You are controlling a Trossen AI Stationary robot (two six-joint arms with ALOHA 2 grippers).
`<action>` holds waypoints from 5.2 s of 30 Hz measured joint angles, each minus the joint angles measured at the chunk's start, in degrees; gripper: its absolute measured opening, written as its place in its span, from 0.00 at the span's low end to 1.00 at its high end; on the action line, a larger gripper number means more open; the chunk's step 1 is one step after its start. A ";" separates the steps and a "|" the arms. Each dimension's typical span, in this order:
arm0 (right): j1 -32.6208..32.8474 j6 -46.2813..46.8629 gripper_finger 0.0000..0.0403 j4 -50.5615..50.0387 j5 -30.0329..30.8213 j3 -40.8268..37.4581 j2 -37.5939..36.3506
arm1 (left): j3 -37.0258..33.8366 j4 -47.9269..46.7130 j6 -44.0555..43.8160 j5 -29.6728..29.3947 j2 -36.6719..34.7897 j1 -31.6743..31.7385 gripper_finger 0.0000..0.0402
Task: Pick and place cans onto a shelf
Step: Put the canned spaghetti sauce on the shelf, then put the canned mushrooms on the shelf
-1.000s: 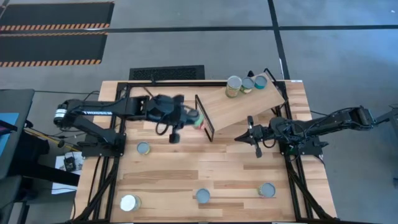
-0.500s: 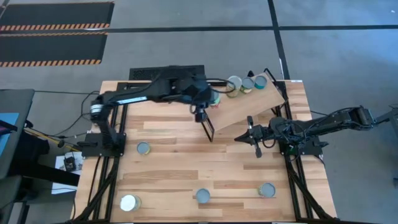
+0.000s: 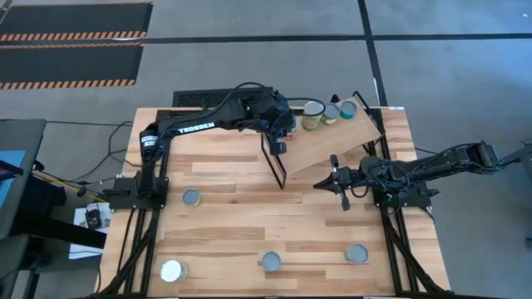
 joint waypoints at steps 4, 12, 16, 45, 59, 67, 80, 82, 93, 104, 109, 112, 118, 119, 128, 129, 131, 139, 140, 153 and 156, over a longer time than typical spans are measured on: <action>-0.02 -0.02 0.02 0.10 0.00 0.00 -0.02 | -0.02 -0.07 -1.41 0.52 0.00 0.44 0.01; 0.00 0.01 0.02 0.10 0.00 0.00 -0.02 | -0.06 -0.21 -1.37 1.70 0.00 0.47 0.05; -0.02 0.03 0.02 0.08 0.00 0.00 -0.02 | -0.08 -0.08 -1.25 2.01 0.00 0.48 0.06; 0.00 -0.21 0.02 0.00 -0.02 -0.02 -0.02 | 8.46 -21.33 4.56 2.92 -0.46 0.78 0.00; 0.00 -0.06 0.02 0.02 -0.02 -0.04 -0.04 | 1.45 -9.87 3.09 2.70 -0.09 2.30 0.00; -0.02 0.01 0.02 0.02 -0.02 -0.04 -0.04 | 1.45 -7.42 2.42 3.02 -0.09 3.23 0.00; -0.01 0.03 0.02 0.02 -0.02 -0.04 -0.04 | 1.45 -4.23 2.11 4.49 -0.14 3.28 0.00; -0.01 0.03 0.02 0.02 -0.02 -0.04 -0.04 | 1.45 -4.50 2.09 4.53 -0.25 3.36 0.00; -0.01 -0.42 0.02 0.02 -0.02 -0.04 -0.48 | 1.47 -5.28 0.73 4.67 -0.33 0.14 0.00; 0.02 -1.48 0.02 2.21 0.04 -0.04 -0.29 | -0.47 1.56 -0.05 4.58 -0.61 -2.27 0.00; 1.68 -2.69 0.02 3.10 0.22 -0.04 -0.13 | -12.29 18.67 -1.51 4.62 -4.10 -3.90 0.00; 3.21 -3.80 0.02 3.16 2.40 -0.04 -0.13 | -21.16 30.15 -1.86 4.96 -7.91 -5.34 0.00; 4.96 -5.13 0.02 3.66 6.14 -0.04 -0.13 | -36.32 42.79 -4.70 4.80 -16.83 -8.04 0.00; 4.90 -5.13 0.02 3.76 6.14 -0.04 -0.11 | -38.86 44.44 -4.99 4.23 -18.34 -8.51 0.00; 4.83 -7.16 0.02 7.31 6.10 -0.07 -0.11 | -58.63 59.05 -7.54 -1.21 -30.72 -10.35 0.00; 4.83 -8.00 0.02 7.85 6.10 -0.07 -0.11 | -59.89 59.54 -8.19 -0.98 -31.74 -10.32 0.00; 4.81 -10.09 0.02 9.08 6.10 -0.07 -0.11 | -62.49 58.77 -9.38 0.37 -34.28 -10.44 0.00; 4.76 -17.81 0.02 13.57 5.75 0.36 -0.12 | -65.39 43.05 -12.31 -9.19 -43.32 -17.63 0.00; 4.75 -18.21 0.02 13.57 5.77 0.72 -0.11 | -65.37 41.39 -13.20 -10.93 -44.13 -18.93 0.00; 3.27 -16.22 0.02 12.05 5.82 1.75 -0.13 | -65.39 12.92 -40.01 -18.03 -46.95 -29.26 0.00; 3.41 -15.38 0.02 10.44 4.58 1.75 -0.67 | -65.39 7.53 -47.69 -19.16 -46.95 -31.35 0.01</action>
